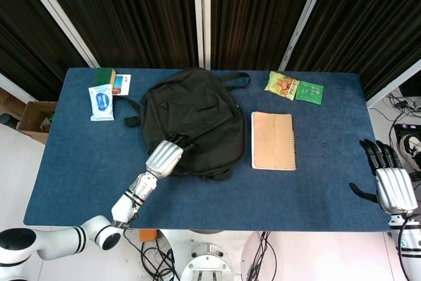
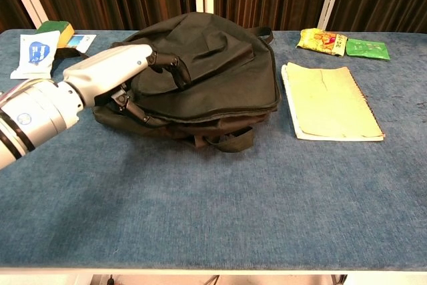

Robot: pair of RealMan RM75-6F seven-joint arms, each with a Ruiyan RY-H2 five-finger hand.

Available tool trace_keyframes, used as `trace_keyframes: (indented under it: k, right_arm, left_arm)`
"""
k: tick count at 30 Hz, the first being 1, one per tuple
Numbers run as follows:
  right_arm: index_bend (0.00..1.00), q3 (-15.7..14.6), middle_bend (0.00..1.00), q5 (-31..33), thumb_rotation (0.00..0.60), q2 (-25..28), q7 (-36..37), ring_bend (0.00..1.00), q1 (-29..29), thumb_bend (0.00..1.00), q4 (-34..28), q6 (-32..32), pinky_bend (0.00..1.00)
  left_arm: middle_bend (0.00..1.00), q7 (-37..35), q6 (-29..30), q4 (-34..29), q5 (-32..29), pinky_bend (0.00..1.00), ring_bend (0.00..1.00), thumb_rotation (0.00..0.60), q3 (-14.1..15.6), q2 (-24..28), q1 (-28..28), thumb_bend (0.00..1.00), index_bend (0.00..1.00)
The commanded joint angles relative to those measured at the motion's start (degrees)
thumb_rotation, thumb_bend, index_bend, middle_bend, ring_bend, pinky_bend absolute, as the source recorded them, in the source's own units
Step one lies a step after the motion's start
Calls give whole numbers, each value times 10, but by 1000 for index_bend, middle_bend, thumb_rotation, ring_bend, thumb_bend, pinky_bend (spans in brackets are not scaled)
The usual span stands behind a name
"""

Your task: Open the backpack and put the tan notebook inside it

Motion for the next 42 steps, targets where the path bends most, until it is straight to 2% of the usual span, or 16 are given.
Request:
trace_keyframes:
  k: [1,6,11,18,21,23,25,30,37,42]
  right_arm:
    - [74,0,107,0,600,0,-1,0,0,127,-1,0,102]
    - [73,0,107,1,600,1,-1,0,-1,127,-1,-1,103]
    - [73,0,107,2,600,0,0,0,-2,127,1,-1,102]
    - [73,0,107,2,600,-1,4,0,-4,127,4,1,102]
    - [74,-1,107,2,600,-1,6,0,-4,127,5,1,102]
    - [74,-1,107,2,600,-1,7,0,-5,128,6,1,103]
    - [73,-1,108,1,600,-2,8,0,-4,128,7,0,102]
    - [74,-2,107,-3,600,-3,10,0,-2,127,9,-1,102]
    - [74,-2,107,-11,600,-5,10,0,1,127,10,-1,103]
    - [73,-5,108,-16,600,-5,7,0,4,127,10,-6,102]
  left_arm:
    - [372,-19,12,5,1,255,257,600,-3,-7,1,344,349]
    - [376,-61,0,-26,-3,260,265,600,4,11,2,402,355]
    - [360,-45,-3,-51,-6,260,264,600,10,20,3,393,348]
    - [406,-22,11,-1,-29,266,296,600,-17,-23,-4,368,384]
    - [503,-46,33,13,-35,295,383,600,-31,-44,0,395,477]
    - [625,-91,44,-3,-40,341,496,600,-37,-48,8,449,579]
    - [682,-120,47,-22,-41,370,550,600,-36,-41,14,486,630]
    - [722,-133,58,-90,-42,377,576,600,-27,8,36,516,673]
    - [720,-162,83,-217,-46,379,576,600,-6,123,86,529,675]
    - [716,-196,79,-299,-53,379,576,600,4,211,110,537,675]
